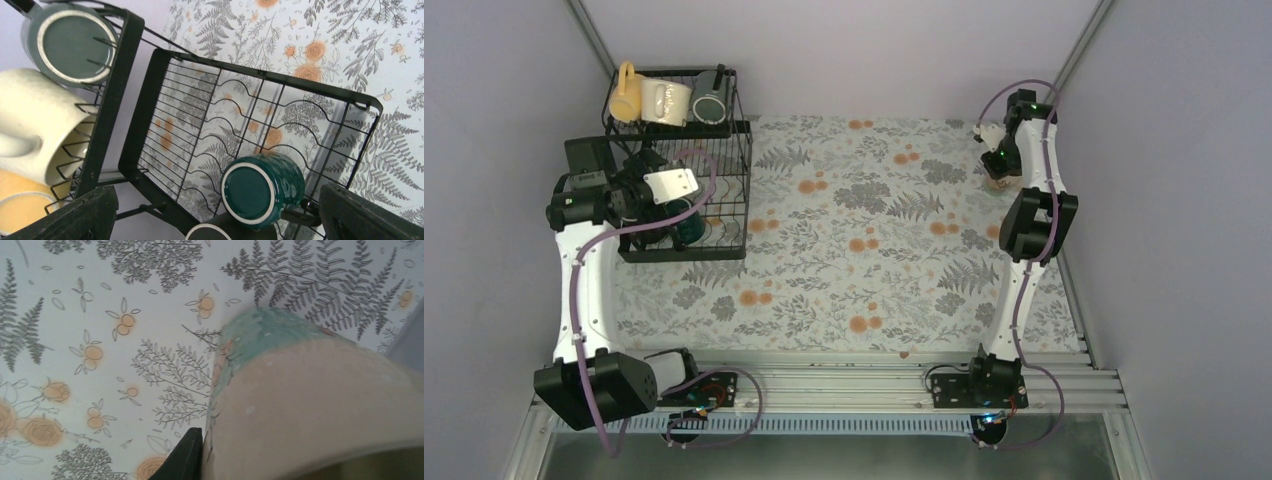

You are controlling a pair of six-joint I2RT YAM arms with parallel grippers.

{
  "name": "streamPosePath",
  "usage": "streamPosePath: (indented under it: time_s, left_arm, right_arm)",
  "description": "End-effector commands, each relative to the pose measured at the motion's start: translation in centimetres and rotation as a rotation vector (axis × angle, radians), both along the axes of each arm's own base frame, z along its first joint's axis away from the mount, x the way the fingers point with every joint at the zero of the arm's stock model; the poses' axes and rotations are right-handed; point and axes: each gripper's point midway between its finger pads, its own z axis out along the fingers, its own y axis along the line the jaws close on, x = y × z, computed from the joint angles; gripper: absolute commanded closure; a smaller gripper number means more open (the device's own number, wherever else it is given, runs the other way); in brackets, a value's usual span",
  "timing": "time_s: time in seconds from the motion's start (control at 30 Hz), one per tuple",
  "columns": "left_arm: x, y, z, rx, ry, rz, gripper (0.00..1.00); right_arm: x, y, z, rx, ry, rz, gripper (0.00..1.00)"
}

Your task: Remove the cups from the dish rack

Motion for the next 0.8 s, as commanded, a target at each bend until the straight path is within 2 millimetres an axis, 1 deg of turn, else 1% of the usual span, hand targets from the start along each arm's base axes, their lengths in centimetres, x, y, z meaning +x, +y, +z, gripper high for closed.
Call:
streamPosePath:
  time_s: [0.0,0.03,0.17,0.23,0.33,0.4,0.43,0.5,0.57,0.7,0.77]
  left_arm:
    - [-0.5,-0.2,1.1,-0.024,-0.031,-0.070,0.00]
    - [-0.5,0.0,1.0,-0.028,-0.030,-0.070,0.00]
    - [-0.4,0.4,1.1,-0.041,-0.032,-0.057,0.00]
    - [-0.3,0.6,1.3,-0.049,-0.041,-0.042,0.00]
    - [-0.2,1.1,1.8,-0.059,-0.054,-0.016,0.00]
    - [-0.1,1.4,1.9,-0.064,-0.056,0.001,0.00]
    - [-0.1,1.5,1.9,-0.067,-0.055,0.007,0.00]
    - [-0.2,1.8,1.6,-0.067,-0.048,0.019,0.00]
    - [-0.2,2.0,1.2,-0.069,-0.038,0.033,0.00]
    - [-0.5,2.4,0.1,-0.068,-0.004,0.059,0.00]
    - [-0.5,2.7,-0.4,-0.076,0.018,0.089,0.00]
  right_arm:
    - [0.7,-1.1,0.6,-0.032,-0.039,0.002,0.84]
    - [0.8,-1.2,0.5,-0.034,-0.042,0.000,0.80]
    - [1.3,-1.4,1.4,-0.047,-0.077,-0.004,0.55]
    - [1.7,-1.5,2.5,-0.056,-0.116,-0.008,0.44]
    - [2.0,-1.3,4.6,-0.071,-0.183,-0.006,0.33]
    - [2.0,-0.7,6.1,-0.069,-0.221,0.000,0.26]
    - [1.9,-0.4,6.3,-0.068,-0.228,0.005,0.23]
    - [1.7,0.5,7.1,-0.065,-0.249,0.020,0.11]
    - [1.4,1.7,7.4,-0.056,-0.255,0.036,0.05]
    - [0.7,4.7,8.2,-0.053,-0.286,0.083,0.00]
    - [0.5,6.6,9.1,-0.059,-0.316,0.114,0.00]
